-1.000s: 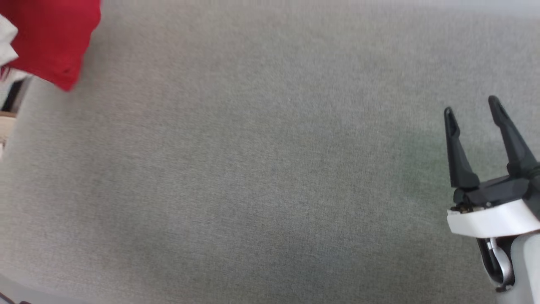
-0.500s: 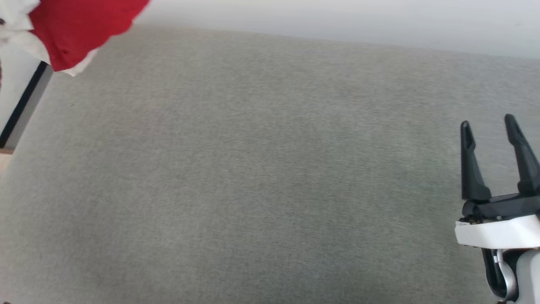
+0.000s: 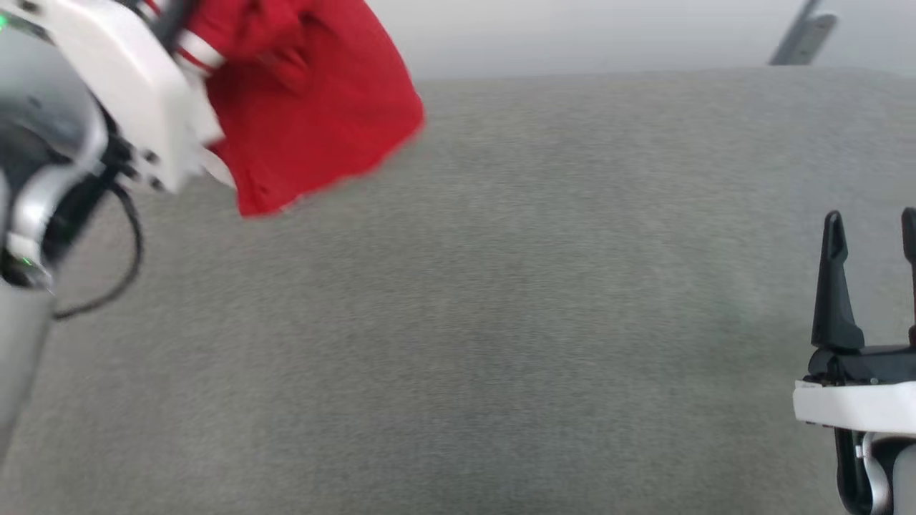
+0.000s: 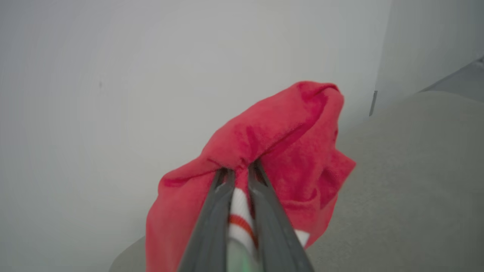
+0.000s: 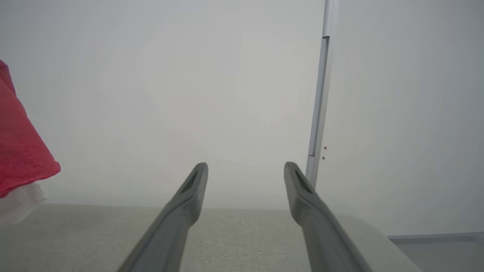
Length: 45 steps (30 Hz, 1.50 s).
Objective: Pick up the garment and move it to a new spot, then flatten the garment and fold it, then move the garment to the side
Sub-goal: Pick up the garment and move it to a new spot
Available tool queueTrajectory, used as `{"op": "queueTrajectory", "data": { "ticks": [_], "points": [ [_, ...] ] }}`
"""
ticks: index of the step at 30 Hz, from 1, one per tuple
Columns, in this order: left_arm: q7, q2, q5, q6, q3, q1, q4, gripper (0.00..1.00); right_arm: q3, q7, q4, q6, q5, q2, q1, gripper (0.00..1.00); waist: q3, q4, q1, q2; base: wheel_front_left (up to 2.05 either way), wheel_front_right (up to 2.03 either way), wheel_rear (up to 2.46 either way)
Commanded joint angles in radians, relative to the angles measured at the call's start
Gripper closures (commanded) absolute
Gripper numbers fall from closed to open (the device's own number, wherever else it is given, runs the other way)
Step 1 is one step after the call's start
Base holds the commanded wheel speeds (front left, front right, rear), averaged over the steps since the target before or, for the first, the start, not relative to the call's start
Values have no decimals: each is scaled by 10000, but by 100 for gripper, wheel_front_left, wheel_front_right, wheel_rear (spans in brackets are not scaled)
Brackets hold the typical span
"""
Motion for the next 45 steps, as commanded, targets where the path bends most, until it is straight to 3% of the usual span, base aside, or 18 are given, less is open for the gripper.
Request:
{"op": "queueTrajectory", "data": {
  "ticks": [1, 8, 14, 20, 29, 30, 31, 32, 38, 45],
  "points": [
    [74, 5, -50, 59, -46, 159, -96, 100, -9, -24, 16, 2, -40, 36, 72, 0, -44, -405, -1, 0, 0, 0, 0],
    [1280, -472, -454, 485, -993, 1456, -1183, 100, -2, -25, 155, 2, -16, 286, 300, 0, -52, -1216, -1, 0, 0, 0, 0],
    [1731, -896, -773, 614, -1938, 2778, -804, 100, 302, -25, 408, 2, 16, 433, 325, 0, 79, -1709, -1, 0, 0, 0, 0],
    [1545, -1245, -768, 304, -2703, 3549, 673, 100, 599, -25, 620, 2, 49, 489, 37, 0, 241, -2005, -1, 0, 0, 0, 0],
    [887, -2103, -532, -404, -3532, 3429, 3854, 100, 995, -26, 907, 2, 132, 506, -192, 0, 297, -2094, -1, 0, 0, 0, 0],
    [778, -2213, -480, -551, -3660, 3400, 4088, 67, 1012, -26, 940, 2, 150, 506, -196, 0, 271, -2062, -1, 0, 0, 0, 0],
    [656, -2319, -466, -671, -3778, 3353, 4288, 13, 1040, -26, 981, 2, 157, 507, -189, 0, 242, -2030, -1, 0, 0, 0, 0],
    [580, -2421, -499, -772, -3851, 3318, 4511, 0, 1056, -26, 1008, 2, 152, 506, -184, 0, 206, -1992, -1, 0, 0, 0, 0],
    [-283, -2640, -750, -1027, -3683, 2836, 4980, 0, 989, -26, 1061, 2, 67, 501, 12, 0, -140, -1601, -1, 0, 0, 0, 0],
    [-1441, -2372, -932, -1087, -3252, 2984, 4457, 0, 901, -26, 1066, 2, -8, 392, 231, 0, -517, -1171, -1, 0, 0, 0, 0]
  ]
}}
